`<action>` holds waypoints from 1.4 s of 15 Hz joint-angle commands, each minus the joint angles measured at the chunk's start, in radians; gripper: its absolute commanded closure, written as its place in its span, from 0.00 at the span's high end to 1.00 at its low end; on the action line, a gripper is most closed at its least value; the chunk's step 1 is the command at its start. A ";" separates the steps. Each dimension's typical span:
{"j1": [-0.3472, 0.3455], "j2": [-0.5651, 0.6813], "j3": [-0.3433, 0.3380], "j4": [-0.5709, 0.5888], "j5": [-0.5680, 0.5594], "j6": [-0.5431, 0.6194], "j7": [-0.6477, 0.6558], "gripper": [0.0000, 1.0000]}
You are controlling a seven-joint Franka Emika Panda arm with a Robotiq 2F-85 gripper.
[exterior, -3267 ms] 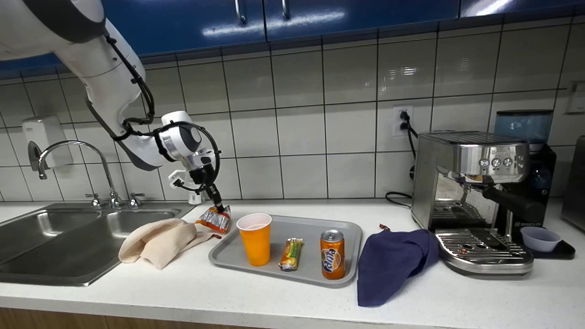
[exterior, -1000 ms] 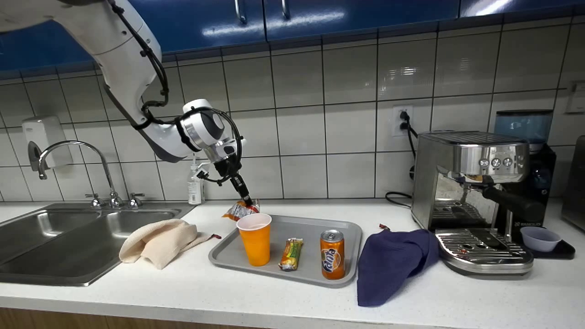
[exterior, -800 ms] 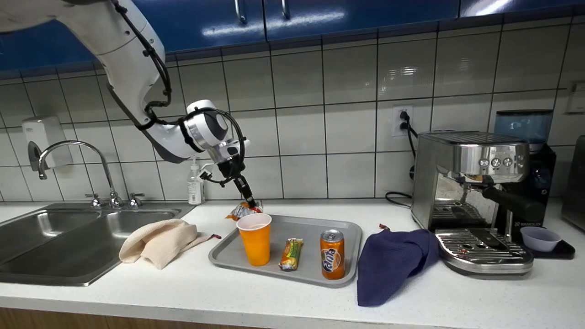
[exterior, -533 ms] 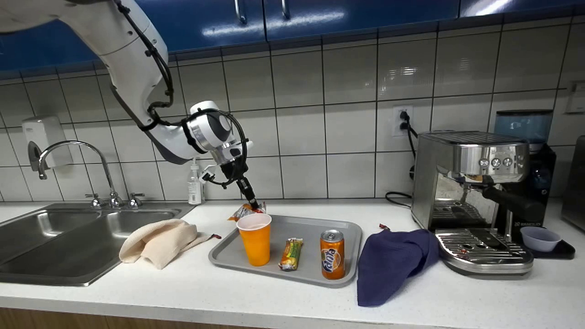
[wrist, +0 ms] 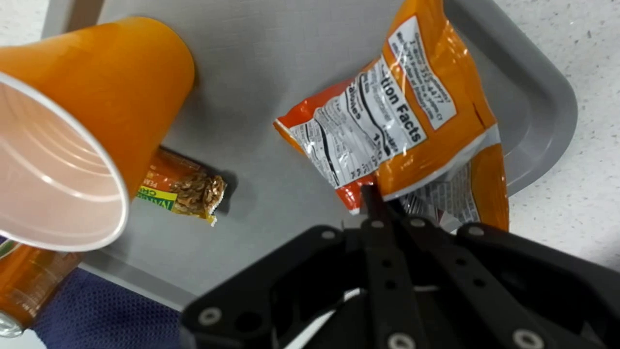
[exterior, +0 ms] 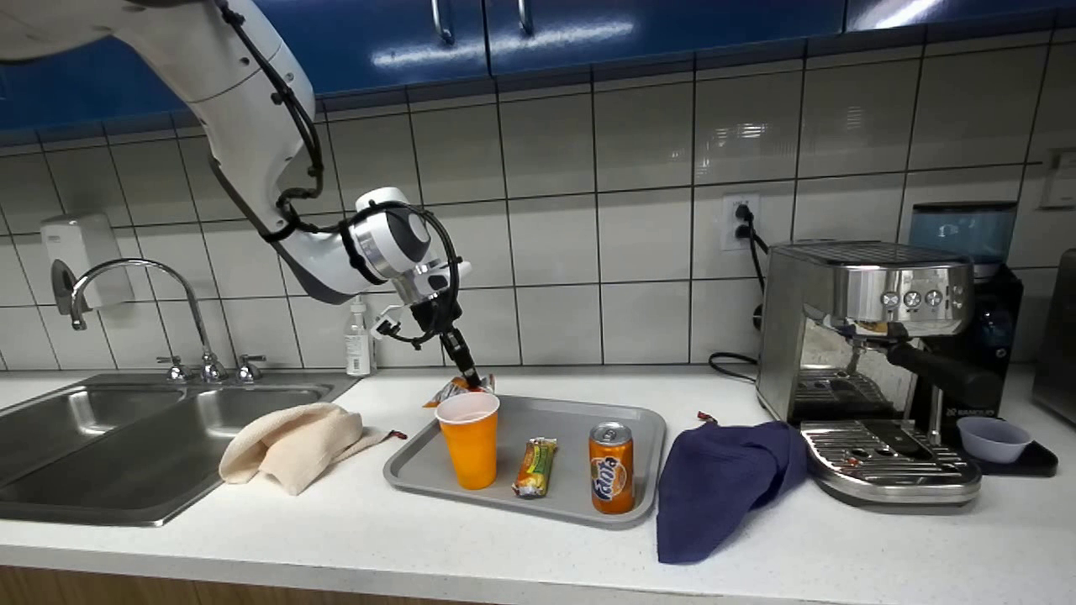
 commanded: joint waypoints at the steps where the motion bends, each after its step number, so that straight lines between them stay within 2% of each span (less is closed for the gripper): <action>1: -0.015 -0.014 0.012 -0.005 -0.008 -0.026 0.019 0.00; 2: -0.016 -0.014 0.012 -0.005 -0.007 -0.026 0.020 0.21; 5: -0.017 -0.019 0.011 -0.009 -0.009 -0.026 0.022 0.40; 13: -0.005 -0.051 0.010 -0.030 -0.026 -0.016 0.017 0.99; 21: 0.015 -0.128 0.033 -0.090 -0.069 -0.002 -0.009 1.00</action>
